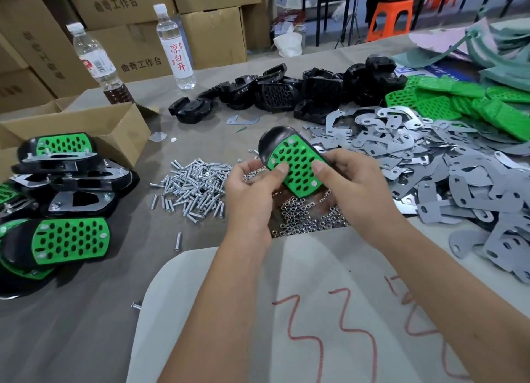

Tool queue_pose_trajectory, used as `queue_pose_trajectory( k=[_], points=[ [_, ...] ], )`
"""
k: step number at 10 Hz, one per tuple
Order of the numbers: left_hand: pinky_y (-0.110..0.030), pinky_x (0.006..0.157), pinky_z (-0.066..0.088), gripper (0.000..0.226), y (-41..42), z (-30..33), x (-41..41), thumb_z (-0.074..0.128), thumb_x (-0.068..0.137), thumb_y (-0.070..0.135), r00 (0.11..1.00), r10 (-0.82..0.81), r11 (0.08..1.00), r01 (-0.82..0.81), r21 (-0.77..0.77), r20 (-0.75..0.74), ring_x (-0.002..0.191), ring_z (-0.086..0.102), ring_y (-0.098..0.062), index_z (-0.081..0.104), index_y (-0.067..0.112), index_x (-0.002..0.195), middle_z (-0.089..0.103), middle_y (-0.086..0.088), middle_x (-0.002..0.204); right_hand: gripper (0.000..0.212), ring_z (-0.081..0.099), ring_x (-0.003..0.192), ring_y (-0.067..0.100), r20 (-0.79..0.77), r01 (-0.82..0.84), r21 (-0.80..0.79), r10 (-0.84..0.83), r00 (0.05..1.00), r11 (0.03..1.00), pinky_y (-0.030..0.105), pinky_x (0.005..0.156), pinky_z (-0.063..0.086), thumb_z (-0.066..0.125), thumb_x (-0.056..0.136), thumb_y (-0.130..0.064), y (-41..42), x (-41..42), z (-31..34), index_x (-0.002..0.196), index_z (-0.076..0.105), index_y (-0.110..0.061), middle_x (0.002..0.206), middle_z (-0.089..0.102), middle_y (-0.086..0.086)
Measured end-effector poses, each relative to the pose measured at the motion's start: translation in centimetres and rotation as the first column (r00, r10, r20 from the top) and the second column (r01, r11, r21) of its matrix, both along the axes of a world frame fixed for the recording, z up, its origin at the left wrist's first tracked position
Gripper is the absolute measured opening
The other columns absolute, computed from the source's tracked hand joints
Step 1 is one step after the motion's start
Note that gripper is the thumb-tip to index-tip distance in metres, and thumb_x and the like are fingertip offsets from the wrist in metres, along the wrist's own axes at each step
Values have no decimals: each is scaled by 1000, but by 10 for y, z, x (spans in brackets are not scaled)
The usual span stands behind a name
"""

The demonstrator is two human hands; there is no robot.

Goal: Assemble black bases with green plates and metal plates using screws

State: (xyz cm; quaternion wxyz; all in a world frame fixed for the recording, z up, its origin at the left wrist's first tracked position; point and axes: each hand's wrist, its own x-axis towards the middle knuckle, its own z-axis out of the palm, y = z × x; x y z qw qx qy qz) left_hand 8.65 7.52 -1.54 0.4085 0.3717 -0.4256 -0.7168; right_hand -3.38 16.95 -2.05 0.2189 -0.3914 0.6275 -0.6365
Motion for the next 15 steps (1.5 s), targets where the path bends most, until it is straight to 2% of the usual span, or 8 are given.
queue_pose_trajectory(
  k=[4, 6, 9, 11, 12, 13, 14, 15],
  points=[
    [-54, 67, 64, 25, 1, 5, 4, 82, 82, -2, 989, -10, 987, 33, -160, 145, 83, 76, -40, 62, 5, 95, 74, -28, 94, 10, 77, 84, 30, 346, -126, -51, 135, 928, 991, 42, 75, 65, 78, 78, -20, 2, -13, -1, 83, 77, -13, 93, 79, 18],
    [-58, 77, 63, 24, -1, 5, 8, 86, 80, 6, 971, 133, 977, -94, -193, 198, 85, 77, -36, 65, 8, 93, 77, -18, 89, 10, 74, 67, 14, 100, -3, 44, -2, 995, 999, 25, 54, 57, 70, 99, -20, -10, 4, -7, 92, 77, -20, 86, 80, 5],
    [-41, 90, 56, 24, -47, 37, 109, 81, 84, 26, 675, 651, 716, -393, -577, 348, 90, 70, -14, 62, 34, 96, 66, 17, 89, 56, 55, 94, -4, -462, -180, 97, 204, 863, 979, 8, 81, 44, 87, 78, -41, -93, 108, 31, 126, 73, -16, 111, 74, -1],
    [-22, 77, 38, 36, -67, 69, 196, 71, 90, 28, 185, 952, 307, -529, -791, 245, 97, 67, -19, 65, 23, 125, 70, 9, 94, 44, 49, 122, 31, -826, -356, 63, 249, 506, 932, 44, 101, 40, 67, 98, -36, -173, 202, 65, 140, 65, -22, 133, 67, 2],
    [-31, 94, 38, 44, -79, 54, 222, 67, 92, 30, 70, 886, 415, -561, -717, 458, 124, 58, -30, 59, 16, 133, 68, -6, 126, 32, 39, 127, 29, -966, -271, 170, 215, 146, 947, 45, 96, 35, 53, 101, -24, -195, 234, 68, 126, 72, -30, 122, 63, -4],
    [-40, 107, 31, 49, -86, 45, 236, 60, 97, 44, 74, 760, 555, -591, -586, 646, 137, 42, -38, 59, 15, 137, 58, -17, 140, 36, 37, 128, 28, -943, -254, 275, 312, 116, 927, 49, 104, 32, 53, 99, -17, -200, 240, 68, 128, 71, -30, 124, 63, -3],
    [-44, 106, 31, 44, -85, 46, 230, 58, 97, 43, 7, 740, 547, -587, -597, 672, 138, 34, -41, 63, 16, 132, 49, -23, 142, 35, 41, 127, 27, -890, -298, 254, 343, 300, 920, 49, 107, 35, 58, 100, -22, -185, 221, 72, 132, 69, -34, 129, 63, -4],
    [-46, 103, 37, 35, -74, 49, 203, 63, 89, 30, -37, 904, 359, -475, -803, 427, 130, 39, -39, 63, 14, 121, 48, -17, 136, 26, 62, 106, 18, -667, -354, -26, 248, 703, 935, 30, 95, 48, 65, 98, -17, -150, 190, 74, 121, 76, -19, 114, 74, -1]
  ],
)
